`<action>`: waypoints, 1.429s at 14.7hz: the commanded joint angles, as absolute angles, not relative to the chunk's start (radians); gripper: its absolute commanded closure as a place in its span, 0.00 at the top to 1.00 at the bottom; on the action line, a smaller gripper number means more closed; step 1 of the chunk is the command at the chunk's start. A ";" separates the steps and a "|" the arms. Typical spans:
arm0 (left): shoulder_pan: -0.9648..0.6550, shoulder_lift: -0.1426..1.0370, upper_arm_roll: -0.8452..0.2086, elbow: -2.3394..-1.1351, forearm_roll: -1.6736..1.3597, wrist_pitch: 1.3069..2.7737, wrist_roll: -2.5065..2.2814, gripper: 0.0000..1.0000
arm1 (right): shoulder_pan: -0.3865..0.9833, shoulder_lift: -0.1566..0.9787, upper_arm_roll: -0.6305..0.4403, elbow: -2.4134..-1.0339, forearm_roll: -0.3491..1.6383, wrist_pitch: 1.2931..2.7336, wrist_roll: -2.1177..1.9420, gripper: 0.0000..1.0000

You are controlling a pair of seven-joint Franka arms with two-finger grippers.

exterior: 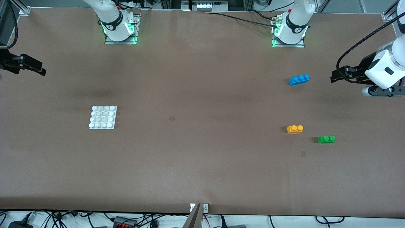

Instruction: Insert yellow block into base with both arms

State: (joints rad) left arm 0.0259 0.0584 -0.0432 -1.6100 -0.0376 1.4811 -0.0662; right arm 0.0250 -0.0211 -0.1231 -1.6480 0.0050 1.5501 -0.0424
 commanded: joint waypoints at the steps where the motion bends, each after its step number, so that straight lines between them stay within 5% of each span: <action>1: 0.040 0.048 -0.048 -1.614 -0.054 1.473 -0.040 1.00 | 0.035 -0.018 -0.126 -1.634 0.011 1.546 -0.034 1.00; 21: 0.028 0.046 -0.051 -1.611 -0.054 1.454 -0.028 1.00 | 0.034 0.098 -0.121 -1.628 0.018 1.534 -0.052 1.00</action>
